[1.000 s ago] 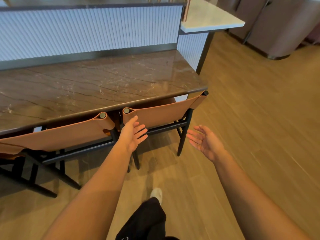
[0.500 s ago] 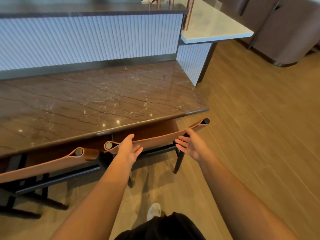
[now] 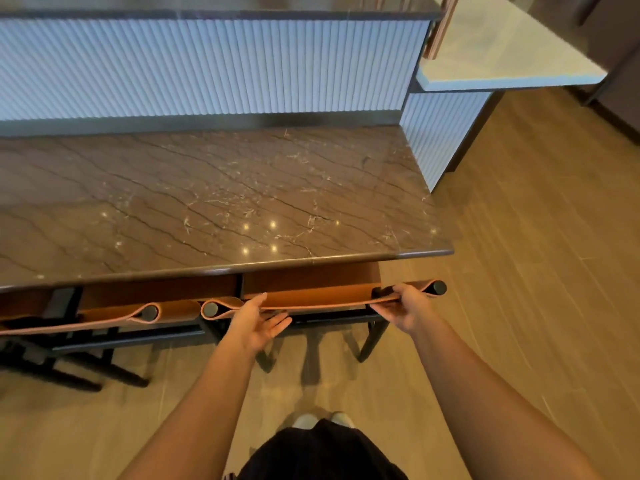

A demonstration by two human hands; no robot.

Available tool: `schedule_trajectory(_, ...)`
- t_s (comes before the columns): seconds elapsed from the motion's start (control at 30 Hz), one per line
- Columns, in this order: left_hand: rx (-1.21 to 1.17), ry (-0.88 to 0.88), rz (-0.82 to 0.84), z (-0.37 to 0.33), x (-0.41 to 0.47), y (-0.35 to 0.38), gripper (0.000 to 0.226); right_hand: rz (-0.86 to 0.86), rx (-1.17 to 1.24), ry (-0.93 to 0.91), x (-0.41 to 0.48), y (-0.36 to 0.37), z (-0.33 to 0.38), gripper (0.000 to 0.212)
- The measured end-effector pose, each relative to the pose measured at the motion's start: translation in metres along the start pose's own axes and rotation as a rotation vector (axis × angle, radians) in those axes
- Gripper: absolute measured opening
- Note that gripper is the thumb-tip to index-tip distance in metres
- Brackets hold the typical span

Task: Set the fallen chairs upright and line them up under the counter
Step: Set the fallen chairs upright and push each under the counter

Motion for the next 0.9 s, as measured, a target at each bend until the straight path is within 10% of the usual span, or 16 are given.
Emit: schedule_trajectory(0.9, -0.032, 0.101, -0.09, 0.04, -0.01, 0.057, 0.044, 0.032, 0.1, -0.043, 0.029, -0.064, 0.054, 0.032)
Point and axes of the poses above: each hand's wrist, its own x-axis towards the middle knuckle, its own y-axis out of the palm, z = x × y, the point moved 10 cm from there along x, towards the middle knuckle, and after that the axes turned 12 degrees about -z, right-handed, at the moved point
